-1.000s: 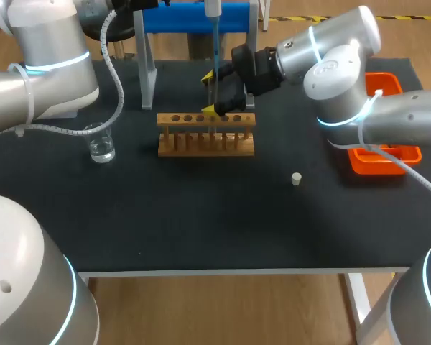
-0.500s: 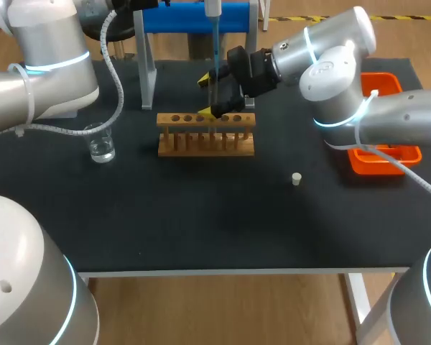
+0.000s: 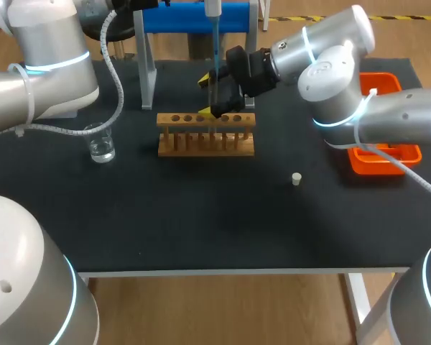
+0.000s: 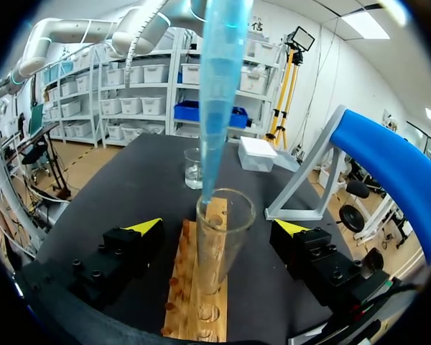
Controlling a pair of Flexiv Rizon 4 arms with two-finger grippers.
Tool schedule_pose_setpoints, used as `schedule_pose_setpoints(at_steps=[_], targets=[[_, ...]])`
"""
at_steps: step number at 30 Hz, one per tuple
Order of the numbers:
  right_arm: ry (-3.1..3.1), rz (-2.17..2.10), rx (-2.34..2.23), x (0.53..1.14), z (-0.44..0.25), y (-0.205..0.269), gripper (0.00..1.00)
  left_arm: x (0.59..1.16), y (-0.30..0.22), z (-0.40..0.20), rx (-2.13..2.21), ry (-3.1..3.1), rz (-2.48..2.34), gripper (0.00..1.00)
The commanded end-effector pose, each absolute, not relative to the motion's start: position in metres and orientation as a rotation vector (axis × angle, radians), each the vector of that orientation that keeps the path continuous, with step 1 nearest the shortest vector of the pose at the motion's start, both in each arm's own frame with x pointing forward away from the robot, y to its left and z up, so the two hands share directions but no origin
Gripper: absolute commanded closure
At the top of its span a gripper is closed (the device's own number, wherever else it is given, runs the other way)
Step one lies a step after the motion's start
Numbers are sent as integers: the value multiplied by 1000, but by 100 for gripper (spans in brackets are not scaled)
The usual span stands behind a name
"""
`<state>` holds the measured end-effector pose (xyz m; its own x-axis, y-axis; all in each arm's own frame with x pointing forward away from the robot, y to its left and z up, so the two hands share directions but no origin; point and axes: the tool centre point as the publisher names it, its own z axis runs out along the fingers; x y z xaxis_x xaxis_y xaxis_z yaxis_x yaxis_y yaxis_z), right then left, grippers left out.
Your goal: Invert the test tube, pick up the pipette, mount the tip to pipette, aspirate from beaker and dispense into the tube, eject the tip, return the pipette, and cap with the stopper.
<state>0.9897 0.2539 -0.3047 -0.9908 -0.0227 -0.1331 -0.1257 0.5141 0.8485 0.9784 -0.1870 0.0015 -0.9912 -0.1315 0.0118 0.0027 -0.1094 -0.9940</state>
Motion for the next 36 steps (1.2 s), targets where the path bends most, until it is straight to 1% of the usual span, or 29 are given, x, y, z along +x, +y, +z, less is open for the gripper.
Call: schedule_pose_setpoints(at_steps=[1,36], targets=[[2644,1479,-129,989,-303,253,0,979,-186,2,-144,2037,-2271,100],[2643,1478,-129,988,-302,252,0,982,-186,-4,-144,2059,-2260,100]])
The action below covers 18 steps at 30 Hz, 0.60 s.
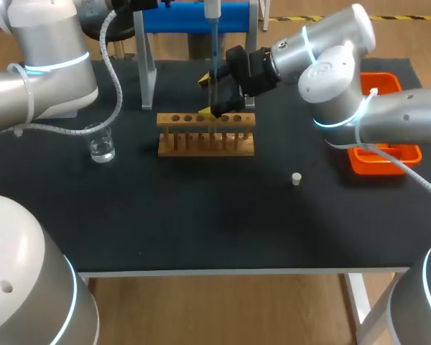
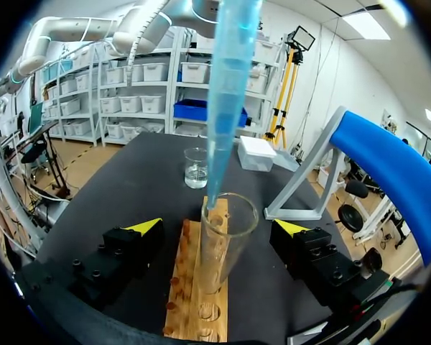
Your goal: Invert the test tube, pick up the pipette, mount the tip to pipette, aspirate from beaker and dispense into the tube, eject the tip, return the pipette, and cap with the stopper.
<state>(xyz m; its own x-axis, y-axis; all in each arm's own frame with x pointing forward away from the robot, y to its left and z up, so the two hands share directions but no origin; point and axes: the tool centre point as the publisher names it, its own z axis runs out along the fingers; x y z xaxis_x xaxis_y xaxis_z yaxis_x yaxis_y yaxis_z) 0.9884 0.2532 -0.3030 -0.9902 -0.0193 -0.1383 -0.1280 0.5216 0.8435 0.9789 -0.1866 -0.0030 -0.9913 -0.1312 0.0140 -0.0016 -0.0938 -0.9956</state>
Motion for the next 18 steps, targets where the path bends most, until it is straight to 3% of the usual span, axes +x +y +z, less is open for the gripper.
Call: schedule_pose_setpoints(at_steps=[1,18], targets=[[2643,1478,-129,988,-302,252,0,982,-186,-5,-145,2061,-2259,100],[2643,1478,-129,988,-302,252,0,987,-184,-18,-178,2067,-2267,100]])
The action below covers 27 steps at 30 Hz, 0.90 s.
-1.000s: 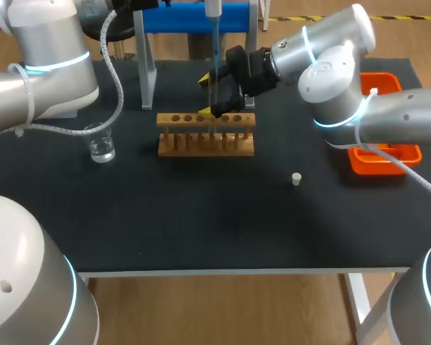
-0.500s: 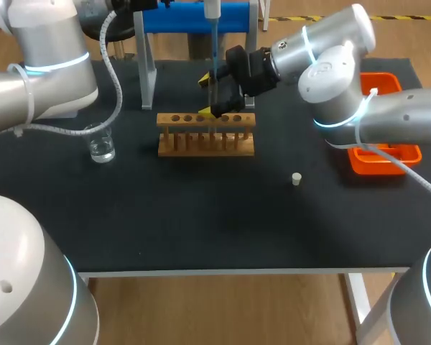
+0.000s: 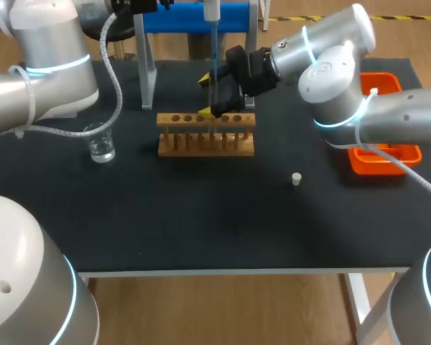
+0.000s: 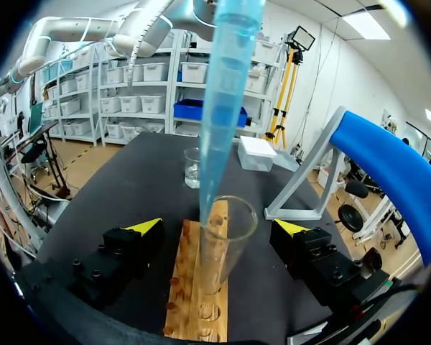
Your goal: Invert the test tube, pick up the pipette, mount the tip to pipette, aspirate from beaker and dispense into the tube, eject the tip, return the pipette, and cap with the stopper.
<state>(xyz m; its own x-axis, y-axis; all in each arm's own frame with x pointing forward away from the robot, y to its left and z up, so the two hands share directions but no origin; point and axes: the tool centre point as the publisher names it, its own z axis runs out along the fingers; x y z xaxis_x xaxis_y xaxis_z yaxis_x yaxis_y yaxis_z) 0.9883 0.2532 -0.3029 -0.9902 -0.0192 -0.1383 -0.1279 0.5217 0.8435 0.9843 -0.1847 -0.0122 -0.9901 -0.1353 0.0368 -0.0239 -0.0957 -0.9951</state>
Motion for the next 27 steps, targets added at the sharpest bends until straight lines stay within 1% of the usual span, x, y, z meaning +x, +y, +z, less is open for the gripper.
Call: schedule_pose_setpoints(at_steps=[1,27], targets=[[2643,1478,-129,988,-302,252,0,987,-184,-18,-182,2068,-2265,100],[2643,1478,-129,988,-302,252,0,982,-180,-3,-151,2027,-2253,100]])
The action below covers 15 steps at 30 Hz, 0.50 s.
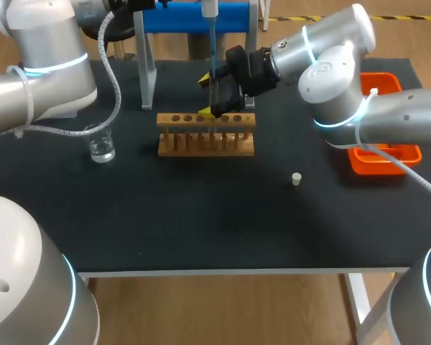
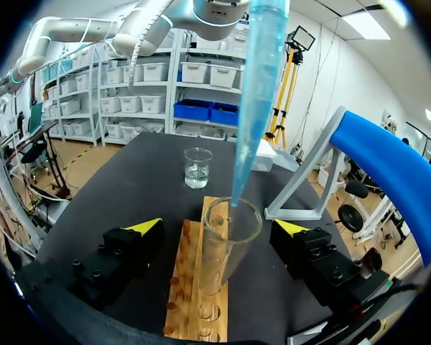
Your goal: Invert the test tube, pick up the pipette, mount the tip to pipette, aspirate from beaker and dispense into the tube, eject the tip, return the pipette, and cap with the stopper.
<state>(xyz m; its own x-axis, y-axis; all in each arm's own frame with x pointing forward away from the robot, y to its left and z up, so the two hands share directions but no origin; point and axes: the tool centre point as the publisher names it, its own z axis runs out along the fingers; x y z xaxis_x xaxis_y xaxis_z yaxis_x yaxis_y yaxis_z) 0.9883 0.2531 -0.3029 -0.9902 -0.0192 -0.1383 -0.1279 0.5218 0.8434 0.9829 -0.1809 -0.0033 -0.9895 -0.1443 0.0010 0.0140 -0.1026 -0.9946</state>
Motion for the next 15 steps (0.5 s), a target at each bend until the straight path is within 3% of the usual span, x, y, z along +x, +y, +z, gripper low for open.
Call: schedule_pose_setpoints(at_steps=[1,15], targets=[[2643,1478,-129,988,-302,252,0,983,-180,-5,-153,2028,-2253,100],[2643,1478,-129,988,-302,252,0,988,-180,-20,-205,2052,-2271,100]])
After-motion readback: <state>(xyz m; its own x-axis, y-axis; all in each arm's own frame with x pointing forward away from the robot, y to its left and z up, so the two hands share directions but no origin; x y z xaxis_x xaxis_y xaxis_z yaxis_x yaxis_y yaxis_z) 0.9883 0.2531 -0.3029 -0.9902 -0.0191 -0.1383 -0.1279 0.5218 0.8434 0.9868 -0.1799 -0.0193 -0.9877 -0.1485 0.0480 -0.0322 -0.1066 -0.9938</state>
